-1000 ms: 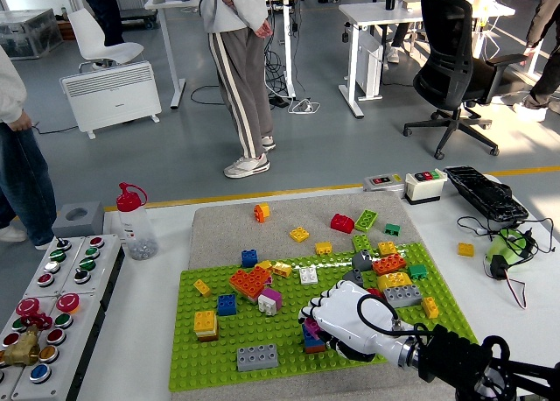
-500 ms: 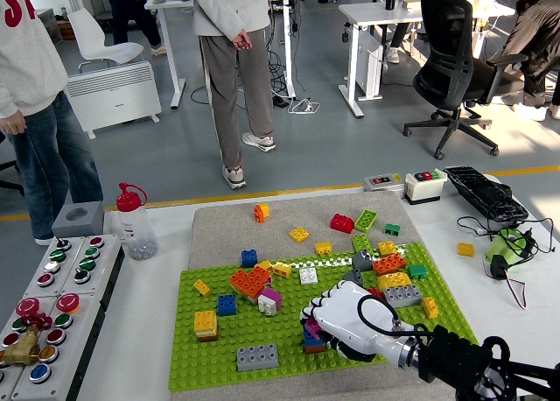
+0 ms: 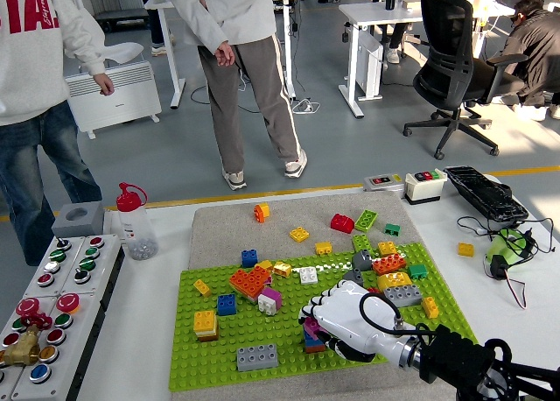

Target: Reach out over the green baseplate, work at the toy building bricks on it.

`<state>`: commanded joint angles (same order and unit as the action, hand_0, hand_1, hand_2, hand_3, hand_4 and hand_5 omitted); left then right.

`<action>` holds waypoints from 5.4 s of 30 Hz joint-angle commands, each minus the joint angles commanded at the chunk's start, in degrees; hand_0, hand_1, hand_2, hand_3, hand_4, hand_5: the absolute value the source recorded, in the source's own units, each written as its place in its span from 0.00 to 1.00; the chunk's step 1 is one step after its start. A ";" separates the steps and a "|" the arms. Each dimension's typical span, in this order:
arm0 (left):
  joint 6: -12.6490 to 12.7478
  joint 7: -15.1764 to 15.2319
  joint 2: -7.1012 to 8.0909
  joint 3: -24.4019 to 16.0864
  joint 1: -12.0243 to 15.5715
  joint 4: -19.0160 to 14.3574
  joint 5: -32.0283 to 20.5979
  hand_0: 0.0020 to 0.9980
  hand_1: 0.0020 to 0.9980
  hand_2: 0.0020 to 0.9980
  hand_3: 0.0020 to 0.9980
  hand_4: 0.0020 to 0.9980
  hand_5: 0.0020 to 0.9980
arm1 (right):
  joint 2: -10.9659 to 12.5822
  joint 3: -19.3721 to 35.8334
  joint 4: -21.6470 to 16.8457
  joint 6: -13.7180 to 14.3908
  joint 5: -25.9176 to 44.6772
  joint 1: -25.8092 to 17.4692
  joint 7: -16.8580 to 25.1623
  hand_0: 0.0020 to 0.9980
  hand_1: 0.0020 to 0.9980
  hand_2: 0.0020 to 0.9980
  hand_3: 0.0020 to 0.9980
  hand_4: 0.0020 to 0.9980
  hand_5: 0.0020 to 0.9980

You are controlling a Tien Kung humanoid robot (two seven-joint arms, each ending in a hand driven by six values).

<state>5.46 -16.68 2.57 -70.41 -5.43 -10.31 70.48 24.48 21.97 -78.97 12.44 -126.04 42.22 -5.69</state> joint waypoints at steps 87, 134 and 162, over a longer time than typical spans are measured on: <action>-0.04 -0.03 -0.04 -0.09 -0.03 0.00 0.33 0.70 0.72 0.71 0.63 0.39 1.00 | -5.56 0.42 -0.76 2.12 -1.92 -4.22 -13.93 0.37 0.54 0.61 0.70 0.56 0.02; -0.10 -0.18 -0.10 -0.42 0.26 0.00 0.87 0.70 0.72 0.71 0.64 0.39 1.00 | -4.88 1.28 -3.09 1.74 -2.26 -4.46 -14.75 0.39 0.55 0.64 0.72 0.59 0.09; -0.07 -0.06 -0.05 -0.87 0.10 0.00 1.03 0.70 0.72 0.71 0.63 0.39 1.00 | 4.43 11.26 -13.18 10.20 11.42 -11.93 -1.74 0.21 0.27 0.64 0.56 0.13 0.00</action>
<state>5.39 -16.74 2.52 -71.28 -5.32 -10.31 71.50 28.92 33.24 -92.15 22.64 -114.62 30.29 -7.43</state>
